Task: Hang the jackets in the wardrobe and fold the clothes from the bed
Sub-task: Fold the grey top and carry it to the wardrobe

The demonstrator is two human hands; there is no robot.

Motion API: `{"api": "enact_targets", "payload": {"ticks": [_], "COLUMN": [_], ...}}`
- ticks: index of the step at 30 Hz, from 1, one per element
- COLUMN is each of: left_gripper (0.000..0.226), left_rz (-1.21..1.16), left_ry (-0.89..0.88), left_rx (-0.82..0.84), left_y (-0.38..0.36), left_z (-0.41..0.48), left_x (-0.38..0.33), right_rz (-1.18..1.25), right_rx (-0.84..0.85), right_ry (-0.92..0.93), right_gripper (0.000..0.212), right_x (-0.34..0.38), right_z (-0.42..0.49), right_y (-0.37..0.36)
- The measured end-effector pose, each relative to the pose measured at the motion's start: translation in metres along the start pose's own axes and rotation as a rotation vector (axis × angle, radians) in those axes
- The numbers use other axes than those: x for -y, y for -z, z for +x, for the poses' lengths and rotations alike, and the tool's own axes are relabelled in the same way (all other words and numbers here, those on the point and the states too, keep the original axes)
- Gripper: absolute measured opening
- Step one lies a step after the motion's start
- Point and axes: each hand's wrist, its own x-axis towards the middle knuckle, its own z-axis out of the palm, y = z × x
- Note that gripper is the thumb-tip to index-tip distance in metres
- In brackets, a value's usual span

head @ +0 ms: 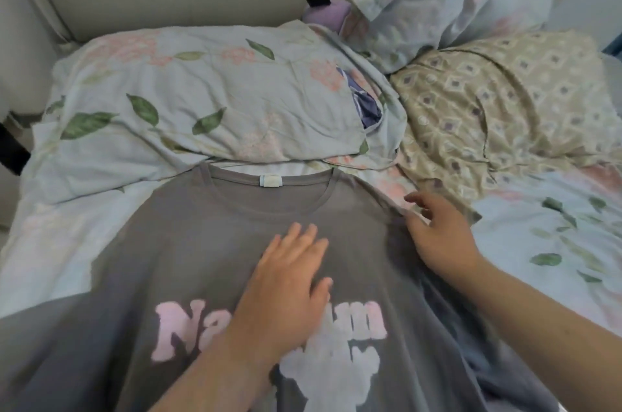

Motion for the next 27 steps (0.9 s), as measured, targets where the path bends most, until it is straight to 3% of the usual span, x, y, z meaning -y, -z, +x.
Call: {"api": "enact_targets", "payload": {"ticks": [3, 5, 7, 9, 13, 17, 24, 27], "left_gripper": [0.068, 0.073, 0.074, 0.075, 0.07, 0.072, 0.07, 0.07], "left_rz": [-0.047, 0.01, 0.156, 0.192, 0.01, 0.149, 0.228, 0.241], "left_ry": [0.04, 0.076, 0.111, 0.172, 0.15, 0.141, 0.175, 0.18], "left_rx": [0.075, 0.097, 0.074, 0.049, 0.02, -0.024, -0.075, -0.059], "left_y": [-0.049, -0.067, -0.077, -0.085, -0.099, -0.113, -0.122, -0.119], "left_z": [-0.013, -0.019, -0.025, -0.025, 0.002, 0.003, 0.003, 0.001], "left_x": [-0.048, -0.066, -0.077, -0.093, -0.128, -0.122, -0.125, -0.127], "right_rz": [0.045, 0.093, 0.19, 0.296, 0.498, 0.778, 1.031, 1.019], "right_rx": [-0.148, -0.131, -0.094, -0.029, 0.171, 0.362, 0.582, 0.774], "right_ry": [-0.113, -0.141, -0.156, -0.221, -0.345, -0.427, -0.386, -0.378], "right_gripper": [0.015, 0.006, 0.013, 0.019, 0.015, 0.017, 0.026, 0.035], "right_x": [-0.044, -0.067, -0.078, -0.083, -0.1, -0.124, -0.148, -0.151], "right_z": [-0.051, -0.079, -0.092, -0.088, -0.063, -0.051, -0.039, -0.034], "right_y": [0.028, 0.033, 0.032, 0.035, 0.05, 0.064, 0.071, 0.075]}}
